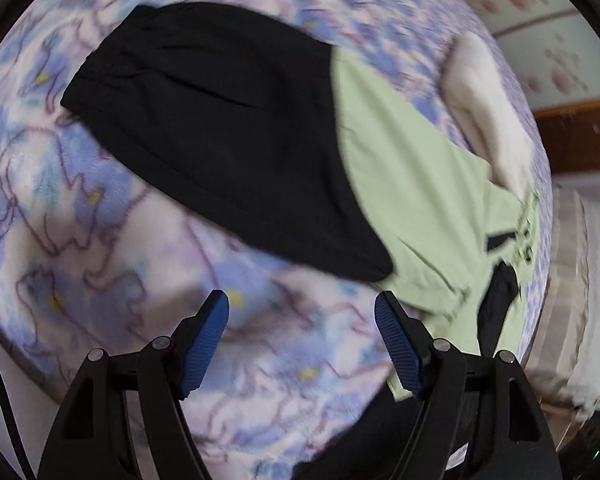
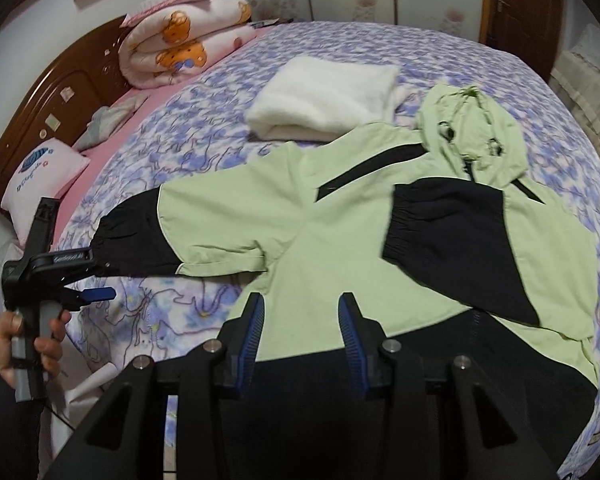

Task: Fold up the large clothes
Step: 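Grasp the other black sleeve cuff with the left gripper and lift it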

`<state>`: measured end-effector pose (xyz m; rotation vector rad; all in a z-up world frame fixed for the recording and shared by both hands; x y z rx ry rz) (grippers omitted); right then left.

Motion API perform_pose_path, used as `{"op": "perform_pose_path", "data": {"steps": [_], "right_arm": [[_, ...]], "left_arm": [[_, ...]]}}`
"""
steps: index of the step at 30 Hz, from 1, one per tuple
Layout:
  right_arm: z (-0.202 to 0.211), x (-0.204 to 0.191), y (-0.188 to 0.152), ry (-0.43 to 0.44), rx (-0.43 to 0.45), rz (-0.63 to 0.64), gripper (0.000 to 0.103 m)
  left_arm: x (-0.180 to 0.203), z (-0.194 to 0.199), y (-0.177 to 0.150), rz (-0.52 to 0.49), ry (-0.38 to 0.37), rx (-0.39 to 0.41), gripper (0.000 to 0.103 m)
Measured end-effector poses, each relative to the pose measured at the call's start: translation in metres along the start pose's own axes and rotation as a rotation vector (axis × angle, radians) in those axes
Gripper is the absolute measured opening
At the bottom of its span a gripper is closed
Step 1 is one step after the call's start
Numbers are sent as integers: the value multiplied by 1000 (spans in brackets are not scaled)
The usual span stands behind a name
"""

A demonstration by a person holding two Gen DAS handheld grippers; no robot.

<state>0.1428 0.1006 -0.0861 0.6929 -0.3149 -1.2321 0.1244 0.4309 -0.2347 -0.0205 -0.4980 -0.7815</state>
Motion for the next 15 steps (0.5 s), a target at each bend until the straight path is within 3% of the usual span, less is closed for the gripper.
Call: {"op": "perform_pose_path", "data": {"steps": [7, 15], "right_arm": [[-42, -13, 4, 24, -58, -26, 39], [-61, -20, 4, 54, -66, -30, 39]], "left_arm": [[-35, -38, 26, 144, -13, -64, 75], [-47, -54, 44, 260, -43, -46, 78]]}}
Point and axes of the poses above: each gripper's, at about its wrist camera, not at the fingertips, and z roughly against the way its jaws point, x to its right, y to its top, the point moved 4 cm from there along -z, roughly the way its jaws point, and after that the axes turned 11 degrees about x, right-handed, at the moved point
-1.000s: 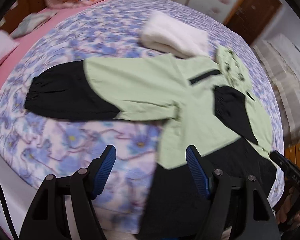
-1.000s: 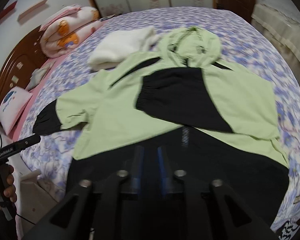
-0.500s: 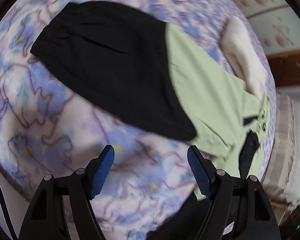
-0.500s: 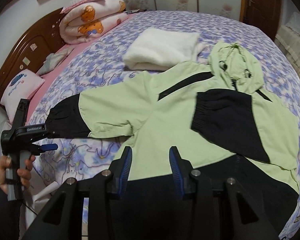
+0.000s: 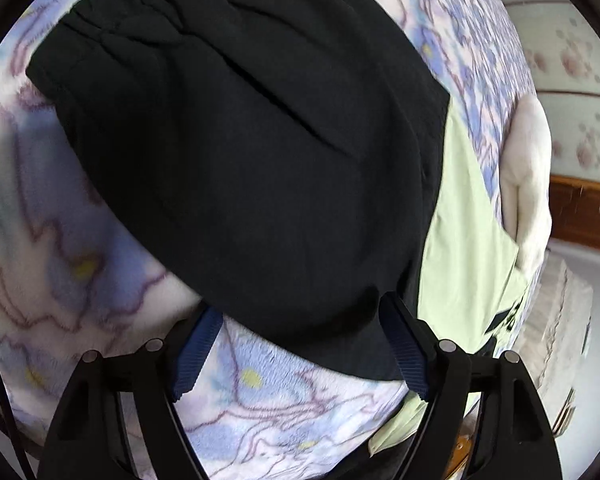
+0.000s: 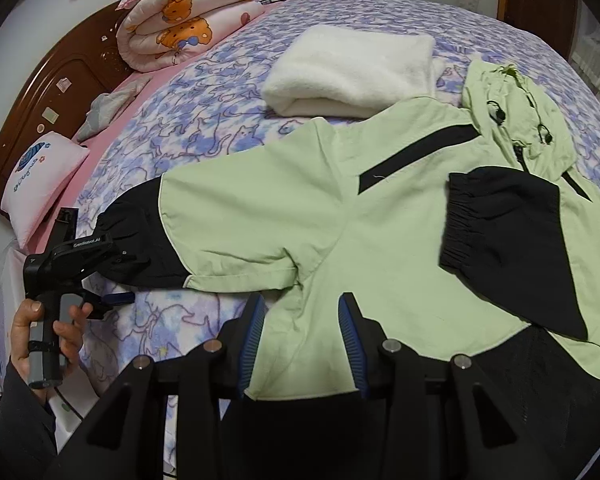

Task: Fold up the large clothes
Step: 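Grasp the other black sleeve cuff with the left gripper and lift it, then carry the held sleeve across the jacket front toward the hood with the left gripper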

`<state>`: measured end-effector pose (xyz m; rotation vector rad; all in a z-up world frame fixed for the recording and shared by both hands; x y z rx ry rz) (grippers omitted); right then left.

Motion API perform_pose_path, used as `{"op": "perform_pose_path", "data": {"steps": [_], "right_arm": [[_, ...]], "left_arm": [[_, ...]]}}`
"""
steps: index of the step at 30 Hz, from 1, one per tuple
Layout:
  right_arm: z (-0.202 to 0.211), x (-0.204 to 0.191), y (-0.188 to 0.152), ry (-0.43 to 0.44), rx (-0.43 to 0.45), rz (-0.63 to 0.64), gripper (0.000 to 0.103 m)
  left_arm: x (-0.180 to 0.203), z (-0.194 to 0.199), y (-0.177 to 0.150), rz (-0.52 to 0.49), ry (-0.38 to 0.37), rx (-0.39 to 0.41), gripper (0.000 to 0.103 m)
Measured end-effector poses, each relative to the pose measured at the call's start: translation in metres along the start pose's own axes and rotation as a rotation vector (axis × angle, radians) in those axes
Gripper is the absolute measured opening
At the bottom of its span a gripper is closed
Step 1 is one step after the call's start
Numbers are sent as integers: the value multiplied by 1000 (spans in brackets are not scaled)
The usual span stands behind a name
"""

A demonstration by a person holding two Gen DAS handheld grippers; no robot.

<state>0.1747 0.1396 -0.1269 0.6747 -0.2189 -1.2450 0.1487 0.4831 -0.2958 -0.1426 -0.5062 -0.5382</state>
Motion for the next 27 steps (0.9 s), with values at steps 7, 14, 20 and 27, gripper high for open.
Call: {"op": "perform_pose_path", "data": {"steps": [7, 14, 20, 27], "right_arm": [[-21, 6, -17, 11, -77, -22, 39], [-37, 3, -29, -36, -152, 26, 39], [-32, -23, -32, -23, -145, 41, 39], [-21, -50, -36, -17, -143, 99, 39]], "left_arm": [[6, 3, 17, 43, 52, 126, 65], [32, 10, 19, -109, 67, 217, 5], [43, 24, 18, -143, -10, 261, 4], [88, 54, 1, -334, -102, 392, 4]]}}
Point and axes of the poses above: each gripper's, at about its wrist camera, not at the fingertips, and z roughly against the way its jaws point, x to its right, y to its top, the point moved 4 cm from there along -z, roughly the way its jaws point, and after that the axes turned 11 degrees about x, right-handed, at the moved point
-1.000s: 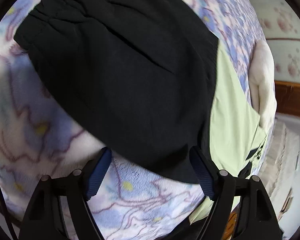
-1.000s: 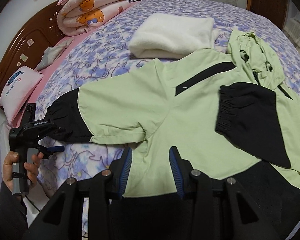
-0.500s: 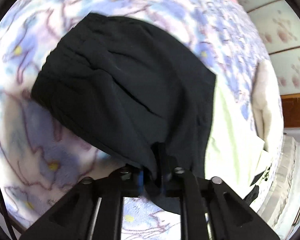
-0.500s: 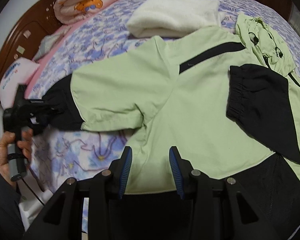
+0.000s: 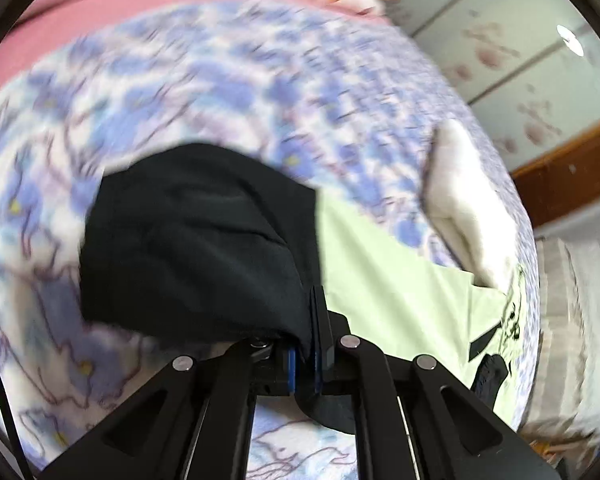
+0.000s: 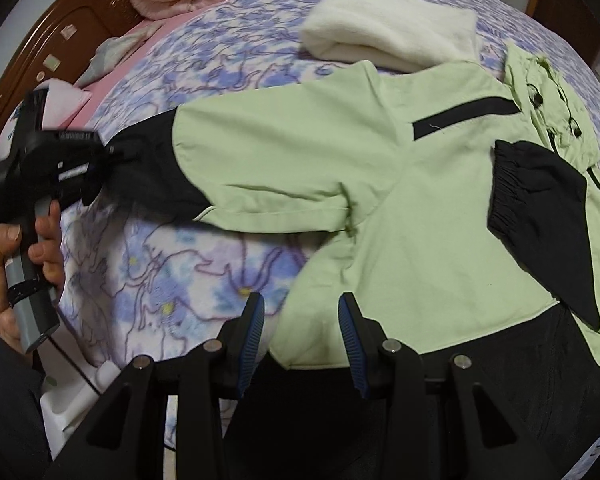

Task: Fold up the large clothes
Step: 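Carry the held sleeve across the jacket front toward the hood with the left gripper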

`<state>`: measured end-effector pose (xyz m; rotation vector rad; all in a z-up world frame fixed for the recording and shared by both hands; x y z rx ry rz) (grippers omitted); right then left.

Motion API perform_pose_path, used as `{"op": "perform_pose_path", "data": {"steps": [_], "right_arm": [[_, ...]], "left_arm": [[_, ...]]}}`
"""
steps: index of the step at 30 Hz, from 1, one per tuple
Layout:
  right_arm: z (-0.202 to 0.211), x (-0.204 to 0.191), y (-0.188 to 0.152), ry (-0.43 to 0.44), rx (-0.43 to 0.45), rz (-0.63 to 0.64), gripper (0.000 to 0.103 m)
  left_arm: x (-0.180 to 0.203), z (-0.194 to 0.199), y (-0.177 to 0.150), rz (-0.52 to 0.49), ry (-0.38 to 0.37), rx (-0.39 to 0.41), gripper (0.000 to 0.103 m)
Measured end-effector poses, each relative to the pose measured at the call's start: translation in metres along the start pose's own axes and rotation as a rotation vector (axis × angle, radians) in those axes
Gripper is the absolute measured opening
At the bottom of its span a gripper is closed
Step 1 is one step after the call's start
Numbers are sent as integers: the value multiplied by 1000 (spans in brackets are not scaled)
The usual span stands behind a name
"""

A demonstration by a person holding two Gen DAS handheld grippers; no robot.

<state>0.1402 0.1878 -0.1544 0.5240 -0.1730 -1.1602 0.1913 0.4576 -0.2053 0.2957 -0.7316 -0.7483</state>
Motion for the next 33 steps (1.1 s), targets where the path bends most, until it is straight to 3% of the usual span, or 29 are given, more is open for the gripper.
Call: {"op": "perform_pose_path", "data": {"steps": [9, 14, 19, 22, 25, 29, 33], "right_arm": [[29, 24, -2, -5, 48, -57, 39], [52, 58, -7, -9, 91, -132, 39], [71, 100, -20, -17, 125, -211, 39], [82, 128, -30, -27, 141, -262, 39], [95, 160, -42, -39, 175, -325, 39], [112, 199, -59, -67, 225, -397, 39], [124, 239, -81, -115, 258, -461, 39]], "left_arm": [[41, 27, 6, -184, -80, 133, 4], [60, 37, -3, -354, -55, 195, 3], [93, 47, -21, -393, -80, 214, 3], [127, 57, -42, -416, -117, 220, 3], [177, 67, -74, -508, -174, 221, 3], [249, 65, -136, -657, -241, 178, 3], [297, 44, -197, -741, -271, 96, 4]]}}
Point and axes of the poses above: each gripper's, at about its wrist camera, not at the fingertips, and z roughly against the way its jaws point, x to its right, y to its top, the point moved 4 cm from there along -z, roughly the way its jaws point, and after that the axes turned 11 degrees about x, right-handed, at the moved point
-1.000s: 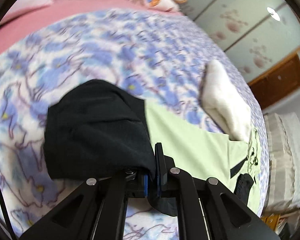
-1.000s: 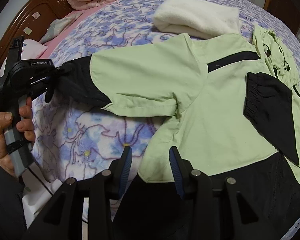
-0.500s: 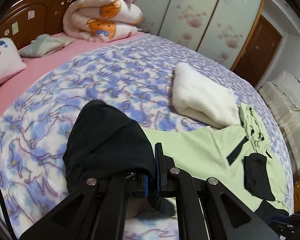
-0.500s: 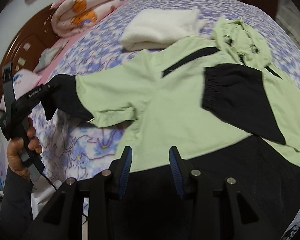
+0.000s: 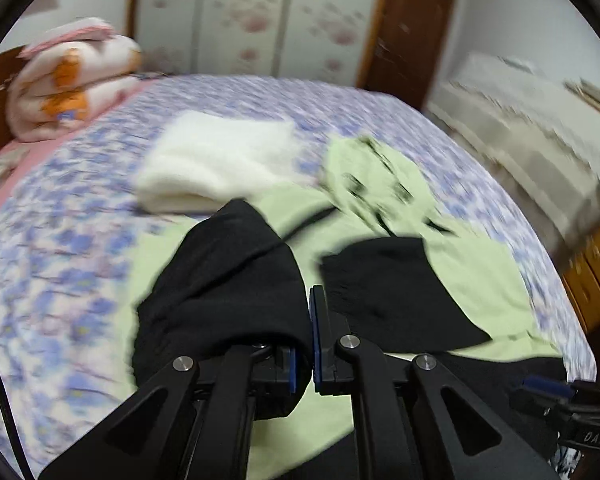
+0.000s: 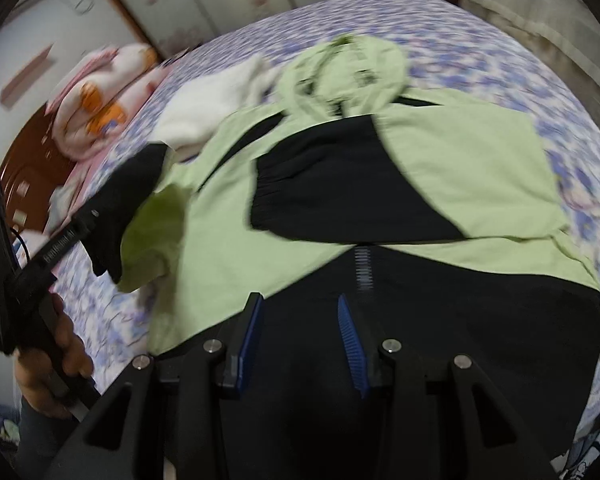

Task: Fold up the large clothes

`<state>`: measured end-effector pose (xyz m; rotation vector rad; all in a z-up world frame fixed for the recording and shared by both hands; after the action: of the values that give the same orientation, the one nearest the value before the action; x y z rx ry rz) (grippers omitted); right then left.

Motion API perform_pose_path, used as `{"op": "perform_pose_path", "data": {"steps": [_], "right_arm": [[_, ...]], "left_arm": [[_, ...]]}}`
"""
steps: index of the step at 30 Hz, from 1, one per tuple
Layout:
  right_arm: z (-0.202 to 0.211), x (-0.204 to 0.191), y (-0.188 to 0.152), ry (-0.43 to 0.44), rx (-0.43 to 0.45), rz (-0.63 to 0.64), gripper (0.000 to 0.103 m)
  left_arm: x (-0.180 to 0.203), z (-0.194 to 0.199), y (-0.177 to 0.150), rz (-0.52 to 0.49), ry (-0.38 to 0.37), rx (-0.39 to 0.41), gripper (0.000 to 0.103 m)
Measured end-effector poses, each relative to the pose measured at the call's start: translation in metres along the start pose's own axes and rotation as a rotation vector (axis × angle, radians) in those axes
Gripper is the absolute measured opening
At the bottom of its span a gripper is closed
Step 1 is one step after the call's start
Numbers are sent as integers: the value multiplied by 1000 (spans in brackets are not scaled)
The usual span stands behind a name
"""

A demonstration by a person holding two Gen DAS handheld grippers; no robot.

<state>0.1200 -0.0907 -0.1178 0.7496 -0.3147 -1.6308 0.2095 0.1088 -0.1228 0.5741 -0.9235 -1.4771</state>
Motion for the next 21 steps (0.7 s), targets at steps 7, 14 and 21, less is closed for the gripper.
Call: {"op": "perform_pose_path", "data": {"steps": [7, 14, 21], "right_arm": [[0, 73, -9, -84, 2, -85, 39], [-18, 91, -16, -61, -45, -117, 39], [-31, 55, 0, 24, -31, -53, 41]], "left_arm": [[78, -61, -54, -69, -34, -172, 4], [91, -84, -89, -104, -106, -328, 58], [82, -47, -69, -57, -241, -353, 68]]}}
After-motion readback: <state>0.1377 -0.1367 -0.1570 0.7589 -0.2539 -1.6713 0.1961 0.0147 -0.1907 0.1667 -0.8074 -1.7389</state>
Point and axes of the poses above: each gripper's, at about its wrist camera, not at the fingertips, and z roughly against the way its jaws point, x to its right, y to its top, the point moved 4 cm from there along -z, roughly the way its jaws point, and after that the axes turned 11 degrees about x, right-handed, at the moved point
